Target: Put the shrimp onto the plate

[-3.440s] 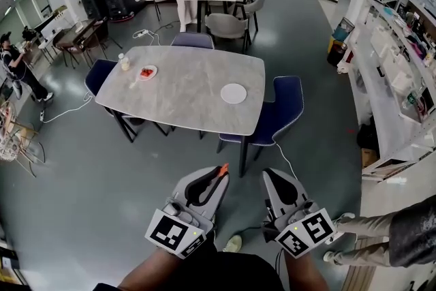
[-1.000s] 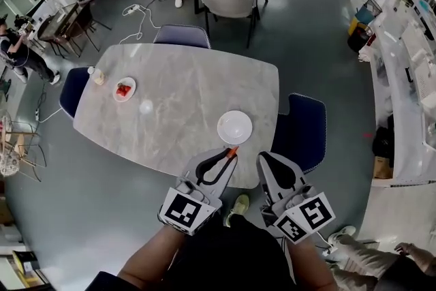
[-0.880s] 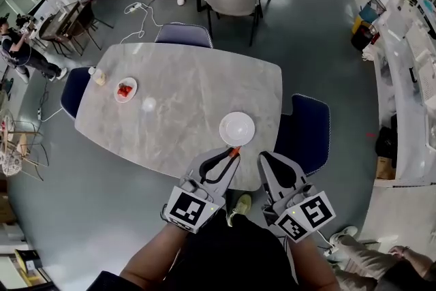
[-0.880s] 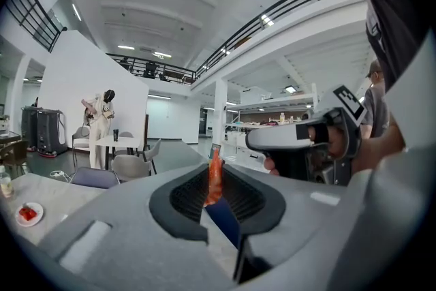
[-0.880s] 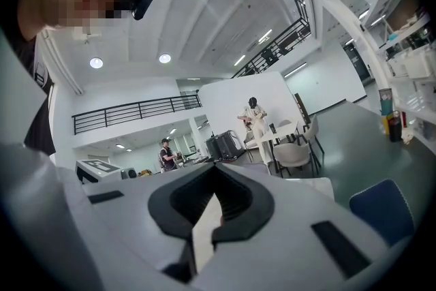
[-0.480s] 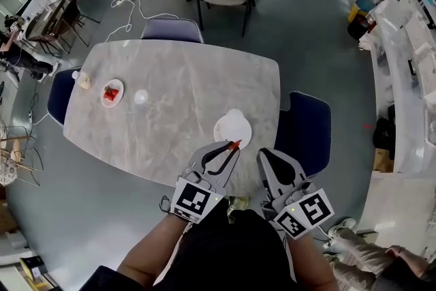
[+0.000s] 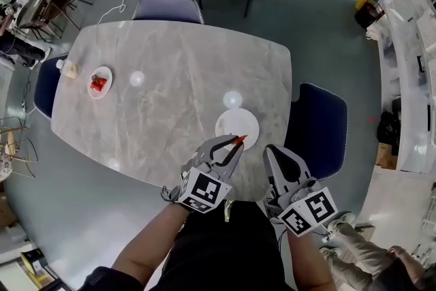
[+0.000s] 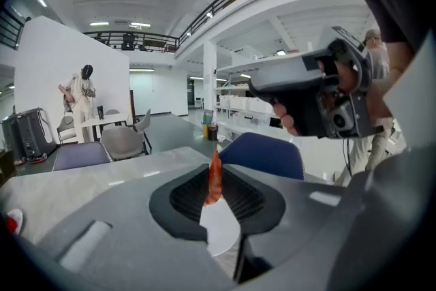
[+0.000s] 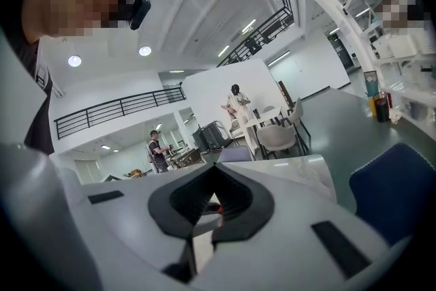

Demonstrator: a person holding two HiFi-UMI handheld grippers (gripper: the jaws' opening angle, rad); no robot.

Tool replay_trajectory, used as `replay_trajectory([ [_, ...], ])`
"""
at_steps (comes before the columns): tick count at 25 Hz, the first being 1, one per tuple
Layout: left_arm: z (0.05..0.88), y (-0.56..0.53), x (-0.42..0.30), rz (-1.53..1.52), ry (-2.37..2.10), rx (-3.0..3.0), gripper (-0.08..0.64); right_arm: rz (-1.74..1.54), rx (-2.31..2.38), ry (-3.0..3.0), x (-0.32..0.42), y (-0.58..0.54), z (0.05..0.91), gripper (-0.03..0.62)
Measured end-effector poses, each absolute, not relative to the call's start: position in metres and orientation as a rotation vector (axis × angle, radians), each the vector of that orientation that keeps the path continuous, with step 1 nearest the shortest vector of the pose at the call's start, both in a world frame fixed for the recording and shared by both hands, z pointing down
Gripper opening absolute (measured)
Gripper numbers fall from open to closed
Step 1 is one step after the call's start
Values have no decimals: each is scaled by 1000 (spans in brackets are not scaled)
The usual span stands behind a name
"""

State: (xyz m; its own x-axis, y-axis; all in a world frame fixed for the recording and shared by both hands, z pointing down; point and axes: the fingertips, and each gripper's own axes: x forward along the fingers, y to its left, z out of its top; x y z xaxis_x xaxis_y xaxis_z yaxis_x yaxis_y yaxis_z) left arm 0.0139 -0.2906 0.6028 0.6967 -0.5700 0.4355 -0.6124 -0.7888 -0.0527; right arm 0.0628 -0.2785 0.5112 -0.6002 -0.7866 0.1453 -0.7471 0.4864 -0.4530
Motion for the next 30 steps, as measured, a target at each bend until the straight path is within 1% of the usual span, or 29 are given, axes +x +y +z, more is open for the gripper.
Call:
replay_trajectory([
  [6,661,-303,13,853,-925,2803,61,-789,-1385,2617,58,-291,551,2],
  [12,698,-313,21,975,-871,2793,61,-813,-1405,2628,54,-298,582,2],
  [22,752,-314,27,1255,-735,2726,61,-851,-1432,2603,61,-306,602,2],
  [30,773,-313,29,1373,-676,2691,61,-873,-1436,2594,64,-310,608,2],
])
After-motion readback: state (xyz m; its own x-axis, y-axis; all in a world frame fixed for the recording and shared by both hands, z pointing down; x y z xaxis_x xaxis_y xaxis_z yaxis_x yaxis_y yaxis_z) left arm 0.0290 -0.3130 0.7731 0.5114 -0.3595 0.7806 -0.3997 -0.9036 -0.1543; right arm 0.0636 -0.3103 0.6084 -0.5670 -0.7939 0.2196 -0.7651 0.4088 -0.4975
